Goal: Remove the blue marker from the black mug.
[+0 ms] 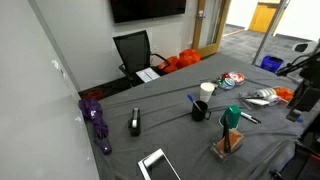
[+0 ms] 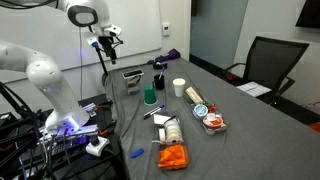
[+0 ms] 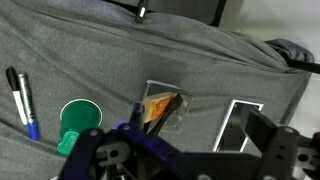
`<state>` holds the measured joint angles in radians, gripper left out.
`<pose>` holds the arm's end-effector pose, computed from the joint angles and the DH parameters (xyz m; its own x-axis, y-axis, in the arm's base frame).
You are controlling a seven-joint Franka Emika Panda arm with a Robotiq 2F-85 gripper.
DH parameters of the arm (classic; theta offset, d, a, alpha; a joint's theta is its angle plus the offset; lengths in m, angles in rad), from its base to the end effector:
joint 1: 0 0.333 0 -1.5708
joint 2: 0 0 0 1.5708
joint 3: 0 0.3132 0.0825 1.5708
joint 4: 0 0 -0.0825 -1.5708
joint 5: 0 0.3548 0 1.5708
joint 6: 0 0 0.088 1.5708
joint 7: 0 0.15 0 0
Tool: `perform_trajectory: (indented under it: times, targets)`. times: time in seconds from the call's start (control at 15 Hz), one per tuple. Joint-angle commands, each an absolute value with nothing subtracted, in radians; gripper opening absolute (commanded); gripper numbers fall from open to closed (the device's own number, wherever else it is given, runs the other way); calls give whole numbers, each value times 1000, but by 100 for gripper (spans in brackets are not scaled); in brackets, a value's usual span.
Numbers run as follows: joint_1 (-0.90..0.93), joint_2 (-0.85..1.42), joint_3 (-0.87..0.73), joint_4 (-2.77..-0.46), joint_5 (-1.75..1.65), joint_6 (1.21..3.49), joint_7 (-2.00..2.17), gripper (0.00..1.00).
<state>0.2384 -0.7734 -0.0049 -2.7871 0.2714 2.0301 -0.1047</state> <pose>0.2743 0.0917 0.3919 0.9761 0.2155 0.0270 0.2155 -0.9455 -0.2440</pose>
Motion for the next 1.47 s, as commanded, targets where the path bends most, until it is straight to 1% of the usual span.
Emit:
perform_trajectory:
  times: [0.0, 0.2, 0.47, 0.93, 1.4]
  targets:
    - [223, -773, 9, -2786, 282, 2025, -114, 100]
    - [220, -750, 9, -2780, 286, 2072, -117, 100]
    - [198, -656, 3, -2723, 268, 2165, -107, 100]
    - [149, -449, -5, -2604, 231, 2346, -107, 100]
    - [140, -233, -17, -2474, 216, 2499, -166, 100]
